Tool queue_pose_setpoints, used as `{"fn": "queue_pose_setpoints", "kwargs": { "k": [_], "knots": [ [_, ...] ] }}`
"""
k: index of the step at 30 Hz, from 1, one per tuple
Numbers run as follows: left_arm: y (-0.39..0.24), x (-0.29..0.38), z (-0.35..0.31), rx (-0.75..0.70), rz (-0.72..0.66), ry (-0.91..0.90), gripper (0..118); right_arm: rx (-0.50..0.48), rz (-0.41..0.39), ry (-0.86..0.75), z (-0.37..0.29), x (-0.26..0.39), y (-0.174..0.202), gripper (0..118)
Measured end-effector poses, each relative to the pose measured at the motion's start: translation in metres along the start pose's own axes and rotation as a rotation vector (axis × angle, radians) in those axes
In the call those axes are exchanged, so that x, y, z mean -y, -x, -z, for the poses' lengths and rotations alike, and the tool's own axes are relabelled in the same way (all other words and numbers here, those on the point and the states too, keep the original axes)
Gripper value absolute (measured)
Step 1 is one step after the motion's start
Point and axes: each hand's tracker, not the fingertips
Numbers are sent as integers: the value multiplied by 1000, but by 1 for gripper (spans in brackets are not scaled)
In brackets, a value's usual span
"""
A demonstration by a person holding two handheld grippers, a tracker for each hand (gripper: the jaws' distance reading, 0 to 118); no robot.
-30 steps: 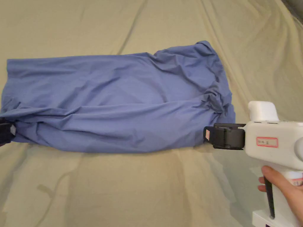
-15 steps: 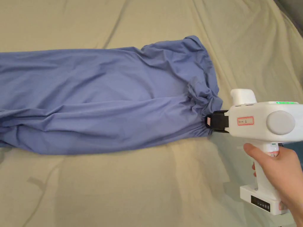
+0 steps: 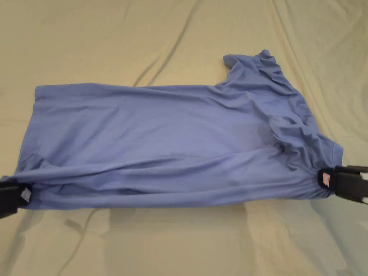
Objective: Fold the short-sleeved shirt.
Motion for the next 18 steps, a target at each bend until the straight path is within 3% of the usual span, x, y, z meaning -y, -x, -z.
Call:
{"fn": "queue_pose_setpoints", "kwargs": {
  "k": [8, 9, 10, 11, 12, 13, 18],
  "knots": [
    [-13, 21, 20, -52, 32, 51, 13, 6, 4, 69, 21, 22, 4, 17],
    [-11, 19, 19, -44, 10, 44, 13, 16, -5, 75, 21, 19, 6, 32],
    [-9, 19, 16, -31, -39, 20, 26, 25, -12, 88, 19, 19, 8, 78],
    [-8, 22, 12, -35, -59, -5, 61, 34, -28, 92, 17, 19, 11, 108],
    [-9, 24, 7, -54, -44, -23, 94, 30, -50, 76, 12, 21, 15, 117],
    [-10, 28, -3, -68, -19, -66, 99, 26, -57, 43, 3, 22, 19, 117],
    [-20, 44, -68, -93, -32, -228, 99, -17, -19, -87, -44, 24, 39, 117]
  ]
}}
